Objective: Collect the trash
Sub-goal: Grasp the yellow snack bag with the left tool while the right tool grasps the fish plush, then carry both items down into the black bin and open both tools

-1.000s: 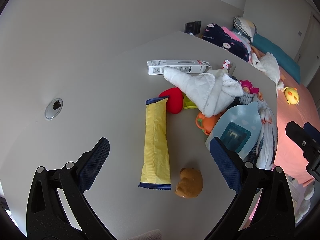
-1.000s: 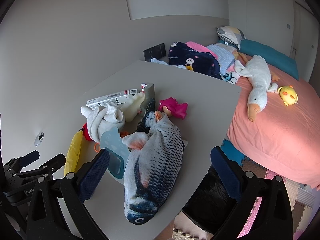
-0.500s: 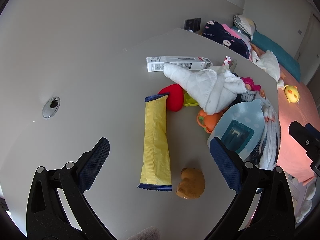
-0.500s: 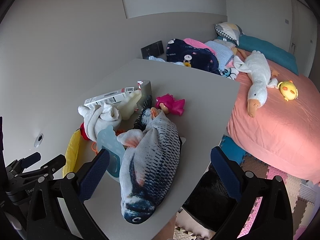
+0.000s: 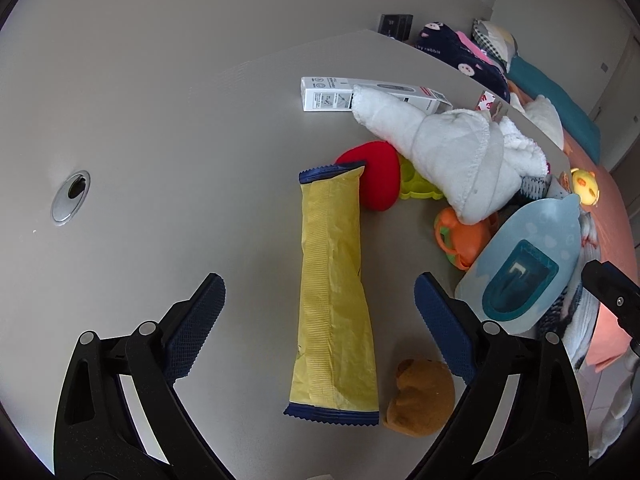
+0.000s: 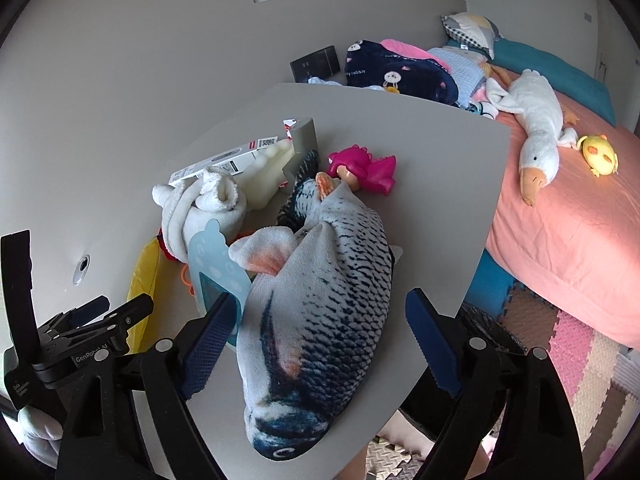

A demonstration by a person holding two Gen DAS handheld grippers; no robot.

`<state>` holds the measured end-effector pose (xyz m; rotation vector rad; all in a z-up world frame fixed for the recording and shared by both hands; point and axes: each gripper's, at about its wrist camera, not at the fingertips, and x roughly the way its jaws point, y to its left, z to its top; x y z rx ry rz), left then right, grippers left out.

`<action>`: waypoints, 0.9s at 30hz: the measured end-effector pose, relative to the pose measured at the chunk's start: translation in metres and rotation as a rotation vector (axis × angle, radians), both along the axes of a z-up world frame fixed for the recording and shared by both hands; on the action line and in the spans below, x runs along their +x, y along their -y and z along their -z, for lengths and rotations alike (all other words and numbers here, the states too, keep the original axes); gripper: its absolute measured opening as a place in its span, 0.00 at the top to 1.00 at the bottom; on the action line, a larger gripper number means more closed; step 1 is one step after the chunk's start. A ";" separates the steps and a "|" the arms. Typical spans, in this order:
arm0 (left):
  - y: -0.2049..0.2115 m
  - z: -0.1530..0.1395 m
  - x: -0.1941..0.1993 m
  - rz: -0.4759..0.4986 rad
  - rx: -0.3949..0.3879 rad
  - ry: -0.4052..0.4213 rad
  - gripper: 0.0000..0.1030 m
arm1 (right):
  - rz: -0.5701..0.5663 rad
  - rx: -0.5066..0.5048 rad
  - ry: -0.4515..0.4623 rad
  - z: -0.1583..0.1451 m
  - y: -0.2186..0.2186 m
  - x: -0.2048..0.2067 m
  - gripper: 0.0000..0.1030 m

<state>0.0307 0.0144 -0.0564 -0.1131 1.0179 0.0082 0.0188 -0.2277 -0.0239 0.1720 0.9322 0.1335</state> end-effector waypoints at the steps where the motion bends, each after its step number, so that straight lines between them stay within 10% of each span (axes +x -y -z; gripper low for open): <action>1: -0.001 0.003 0.001 0.004 -0.005 -0.007 0.20 | -0.002 0.010 -0.008 0.002 0.001 0.001 0.23; 14: -0.007 0.010 -0.006 -0.021 0.046 0.008 0.79 | -0.074 0.077 0.025 0.002 -0.003 -0.005 0.81; 27: 0.000 -0.036 -0.020 0.006 0.030 0.132 0.81 | -0.053 0.059 0.168 -0.045 0.011 -0.027 0.83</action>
